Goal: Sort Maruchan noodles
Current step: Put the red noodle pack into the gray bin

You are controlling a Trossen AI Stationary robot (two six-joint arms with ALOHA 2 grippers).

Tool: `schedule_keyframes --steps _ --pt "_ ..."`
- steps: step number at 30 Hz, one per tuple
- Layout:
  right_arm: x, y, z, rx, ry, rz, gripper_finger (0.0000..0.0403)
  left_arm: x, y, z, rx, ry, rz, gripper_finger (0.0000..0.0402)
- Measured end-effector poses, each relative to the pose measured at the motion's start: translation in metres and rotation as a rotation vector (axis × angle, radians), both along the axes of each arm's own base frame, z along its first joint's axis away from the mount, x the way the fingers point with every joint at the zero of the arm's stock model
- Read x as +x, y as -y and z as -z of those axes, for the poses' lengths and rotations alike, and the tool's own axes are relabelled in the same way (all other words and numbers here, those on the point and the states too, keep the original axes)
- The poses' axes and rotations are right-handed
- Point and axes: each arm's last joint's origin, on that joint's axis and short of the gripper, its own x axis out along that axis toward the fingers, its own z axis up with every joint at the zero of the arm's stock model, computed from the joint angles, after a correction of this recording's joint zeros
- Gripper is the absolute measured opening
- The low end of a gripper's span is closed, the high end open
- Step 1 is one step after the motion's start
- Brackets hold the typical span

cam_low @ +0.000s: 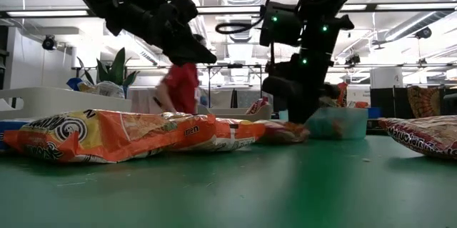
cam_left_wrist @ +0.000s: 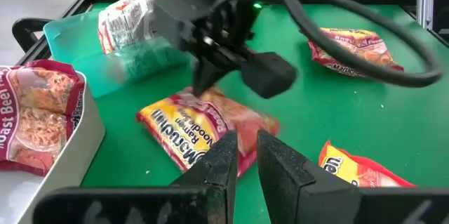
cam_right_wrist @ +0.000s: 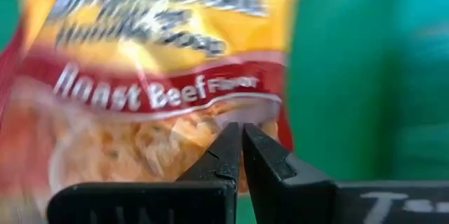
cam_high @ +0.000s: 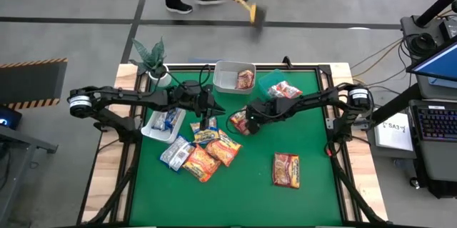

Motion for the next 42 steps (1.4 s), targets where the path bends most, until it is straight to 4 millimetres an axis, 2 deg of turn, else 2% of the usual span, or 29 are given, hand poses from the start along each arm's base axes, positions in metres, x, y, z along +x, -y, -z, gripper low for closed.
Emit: schedule_keyframes --steps 5,14,18,24,28,32,36,42 --pt "0.001 -0.014 -0.001 0.169 0.031 -0.042 0.0012 0.0 0.0 0.0 -0.007 0.0 -0.003 0.0039" --pt "-0.015 -0.023 -0.028 0.18 0.021 -0.043 0.0012 -0.006 0.002 0.012 -0.046 -0.039 -0.016 0.0039" --pt "-0.025 -0.024 -0.034 0.183 0.024 -0.033 0.0012 -0.009 0.005 0.019 -0.066 -0.054 -0.019 0.0039" --pt "-0.048 -0.024 -0.031 0.18 0.056 0.006 0.0012 -0.01 0.01 0.023 -0.058 0.052 -0.007 0.0039" --pt "-0.059 -0.024 -0.024 0.178 0.167 0.048 0.0012 -0.01 0.014 0.024 -0.051 0.103 0.005 0.0039" --pt "-0.066 -0.024 -0.015 0.192 0.295 0.077 0.0012 -0.002 0.016 0.034 -0.071 0.114 0.008 0.0039" --pt "-0.07 -0.024 -0.009 0.203 0.346 0.099 0.0012 0.012 0.015 0.05 -0.084 0.076 0.013 0.0039" --pt "-0.07 -0.025 -0.013 0.236 0.374 0.141 0.003 0.038 0.009 0.073 -0.097 0.009 0.01 0.0039"
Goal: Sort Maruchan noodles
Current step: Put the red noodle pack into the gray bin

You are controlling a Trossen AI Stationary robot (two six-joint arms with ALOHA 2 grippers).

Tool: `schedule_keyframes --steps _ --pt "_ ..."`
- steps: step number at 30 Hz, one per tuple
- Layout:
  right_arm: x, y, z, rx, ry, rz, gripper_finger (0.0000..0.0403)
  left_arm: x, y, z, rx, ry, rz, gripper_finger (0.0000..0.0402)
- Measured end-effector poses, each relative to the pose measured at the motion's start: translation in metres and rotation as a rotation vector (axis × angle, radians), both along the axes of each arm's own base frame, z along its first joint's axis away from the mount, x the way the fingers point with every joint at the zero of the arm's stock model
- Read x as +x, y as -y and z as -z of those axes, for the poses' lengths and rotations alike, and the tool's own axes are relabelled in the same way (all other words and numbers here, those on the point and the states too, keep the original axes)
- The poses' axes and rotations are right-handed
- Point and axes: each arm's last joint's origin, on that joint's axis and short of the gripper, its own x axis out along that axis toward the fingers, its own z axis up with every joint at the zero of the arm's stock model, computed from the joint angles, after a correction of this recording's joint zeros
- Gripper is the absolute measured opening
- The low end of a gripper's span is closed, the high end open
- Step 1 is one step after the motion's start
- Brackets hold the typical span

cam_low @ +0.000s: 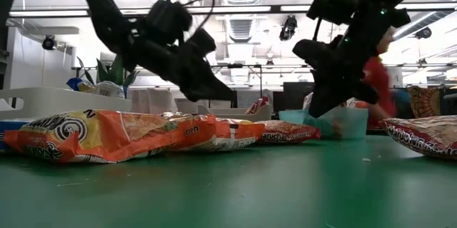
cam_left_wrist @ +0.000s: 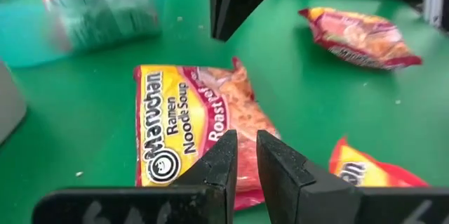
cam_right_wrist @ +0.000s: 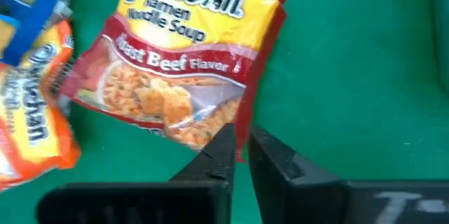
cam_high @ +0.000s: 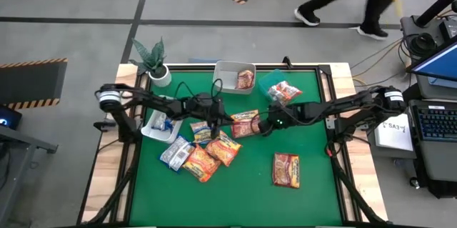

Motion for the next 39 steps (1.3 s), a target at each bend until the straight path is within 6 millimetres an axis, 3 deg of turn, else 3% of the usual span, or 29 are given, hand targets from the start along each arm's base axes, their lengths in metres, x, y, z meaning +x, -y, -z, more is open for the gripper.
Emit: schedule_keyframes --steps 8,14,19,24,39 --pt "0.0 -0.001 -0.003 0.075 0.03 0.035 0.014 0.009 -0.002 0.019 0.017 -0.05 0.014 0.0039" --pt "-0.002 -0.001 0.005 0.08 0.028 0.079 0.0234 0.011 -0.002 0.031 0.032 -0.066 0.024 0.0039" --pt "-0.001 0.0 0.015 0.082 0.053 0.113 0.0283 0.013 -0.003 0.037 0.036 -0.059 0.024 0.0039" --pt "0.002 0.001 0.022 0.079 0.073 0.135 0.0303 0.013 -0.003 0.045 0.03 -0.081 0.024 0.0039" --pt "0.017 0.006 0.036 0.065 0.202 0.134 0.0302 0.009 -0.003 0.056 0.008 -0.162 0.013 0.0039"
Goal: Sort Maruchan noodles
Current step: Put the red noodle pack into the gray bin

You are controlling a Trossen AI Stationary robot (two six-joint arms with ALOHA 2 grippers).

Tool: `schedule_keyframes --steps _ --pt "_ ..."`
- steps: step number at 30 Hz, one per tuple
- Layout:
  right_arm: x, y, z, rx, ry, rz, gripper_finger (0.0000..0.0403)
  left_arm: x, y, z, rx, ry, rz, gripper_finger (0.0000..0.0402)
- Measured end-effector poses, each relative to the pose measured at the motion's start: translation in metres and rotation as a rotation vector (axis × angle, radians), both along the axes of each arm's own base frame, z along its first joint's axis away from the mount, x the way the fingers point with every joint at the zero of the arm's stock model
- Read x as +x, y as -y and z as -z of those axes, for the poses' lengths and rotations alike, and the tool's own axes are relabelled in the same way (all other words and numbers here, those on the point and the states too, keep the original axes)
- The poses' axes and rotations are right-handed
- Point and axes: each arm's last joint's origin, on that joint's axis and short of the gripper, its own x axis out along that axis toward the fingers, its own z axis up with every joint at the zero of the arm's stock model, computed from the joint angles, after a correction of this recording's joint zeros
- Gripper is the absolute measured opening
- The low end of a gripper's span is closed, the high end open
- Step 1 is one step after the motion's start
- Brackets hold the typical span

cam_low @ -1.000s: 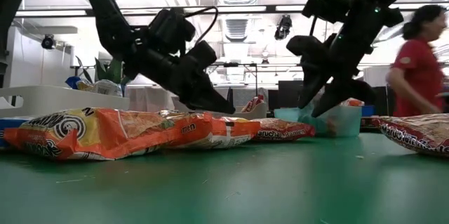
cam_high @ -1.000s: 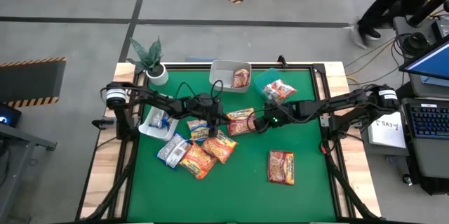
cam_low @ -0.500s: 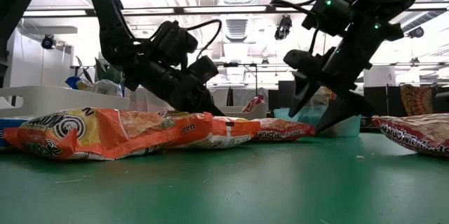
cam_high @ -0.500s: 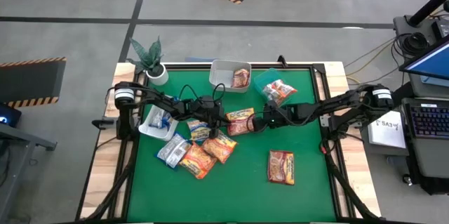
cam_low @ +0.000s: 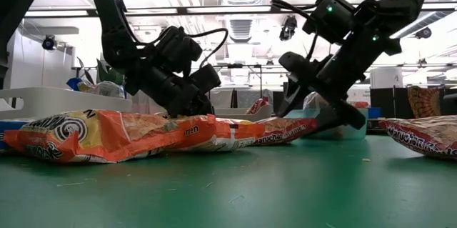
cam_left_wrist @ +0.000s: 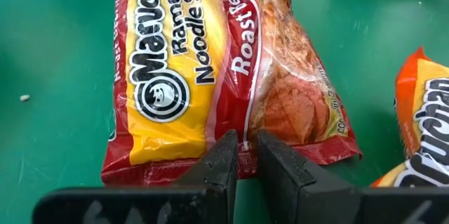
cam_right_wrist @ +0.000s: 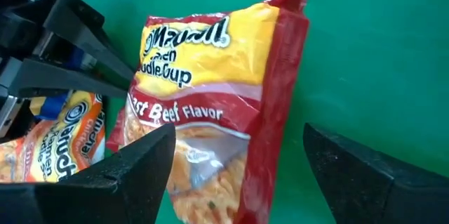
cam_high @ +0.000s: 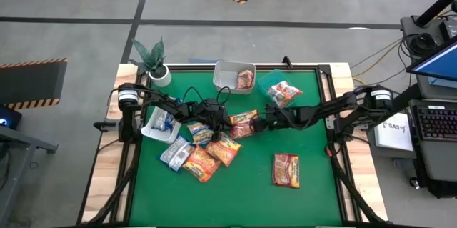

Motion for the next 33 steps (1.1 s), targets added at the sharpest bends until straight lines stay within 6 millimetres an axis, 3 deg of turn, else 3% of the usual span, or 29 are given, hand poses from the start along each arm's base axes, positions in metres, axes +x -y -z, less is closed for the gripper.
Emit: schedule_keyframes --steps 8,14,18,27,33 --pt "0.019 0.001 0.015 -0.037 0.111 -0.043 0.03 0.0 0.0 0.0 0.002 -0.002 0.0 0.0039" --pt "0.031 0.0 0.021 -0.062 0.229 -0.116 0.0276 0.0 0.0 0.0 0.004 -0.003 0.002 0.0039" --pt "0.032 0.0 0.023 -0.066 0.225 -0.119 0.0235 0.0 0.0 0.0 0.005 -0.001 0.001 0.0039" --pt "0.029 0.002 0.017 -0.087 0.21 -0.133 0.0102 0.0 0.0 -0.002 0.006 0.004 0.002 0.0039" --pt "0.025 0.002 0.0 -0.137 0.232 -0.166 0.0049 -0.002 0.0 -0.026 0.027 0.056 0.007 0.0039"
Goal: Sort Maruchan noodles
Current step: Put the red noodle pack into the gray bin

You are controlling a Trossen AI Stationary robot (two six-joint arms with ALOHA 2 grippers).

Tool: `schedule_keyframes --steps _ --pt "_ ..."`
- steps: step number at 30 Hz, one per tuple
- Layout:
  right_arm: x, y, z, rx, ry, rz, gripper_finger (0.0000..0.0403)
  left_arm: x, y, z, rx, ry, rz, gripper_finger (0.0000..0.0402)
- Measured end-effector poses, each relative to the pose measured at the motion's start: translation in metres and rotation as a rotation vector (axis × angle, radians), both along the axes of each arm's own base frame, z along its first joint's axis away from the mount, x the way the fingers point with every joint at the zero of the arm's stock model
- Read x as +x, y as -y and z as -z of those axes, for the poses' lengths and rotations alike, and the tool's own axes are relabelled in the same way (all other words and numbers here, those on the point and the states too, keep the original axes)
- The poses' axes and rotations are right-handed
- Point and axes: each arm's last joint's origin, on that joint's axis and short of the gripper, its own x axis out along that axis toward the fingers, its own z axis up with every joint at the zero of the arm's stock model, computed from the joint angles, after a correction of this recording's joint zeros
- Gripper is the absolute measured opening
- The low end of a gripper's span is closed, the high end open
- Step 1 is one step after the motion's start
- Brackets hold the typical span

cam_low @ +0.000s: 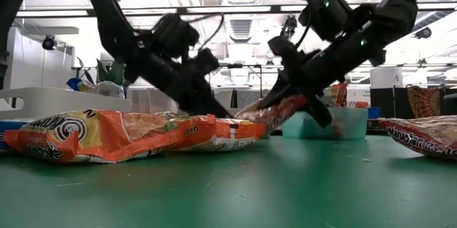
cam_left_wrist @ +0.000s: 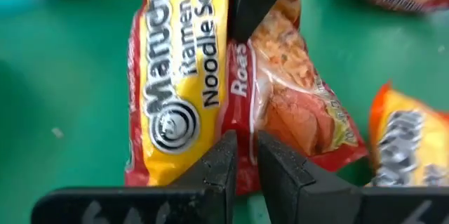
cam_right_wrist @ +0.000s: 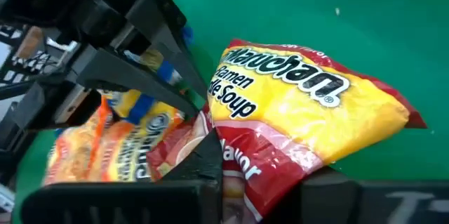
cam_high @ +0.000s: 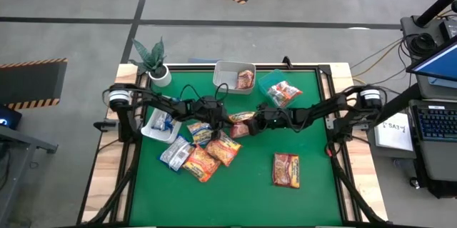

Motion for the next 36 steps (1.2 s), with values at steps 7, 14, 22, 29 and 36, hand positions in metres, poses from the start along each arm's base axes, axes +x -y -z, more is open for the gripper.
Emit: schedule_keyframes --steps 7,14,22,29,36 --pt "-0.015 0.007 -0.036 -0.046 0.039 0.003 0.0038 -0.01 0.002 -0.053 0.121 0.13 0.048 0.0039" --pt "-0.031 0.01 -0.076 -0.109 0.174 0.012 0.0037 -0.039 0.006 -0.114 0.274 0.256 0.095 0.0039" --pt "-0.024 0.016 -0.115 -0.162 0.21 0.027 0.0037 -0.083 0.007 -0.15 0.435 0.344 0.103 0.0039" --pt "-0.008 0.043 -0.149 -0.233 -0.025 0.147 0.0036 -0.11 -0.001 -0.163 0.487 0.412 0.029 0.0039" --pt "0.018 0.089 -0.167 -0.263 -0.253 0.212 0.0036 -0.121 -0.006 -0.167 0.504 0.427 -0.01 0.0039"
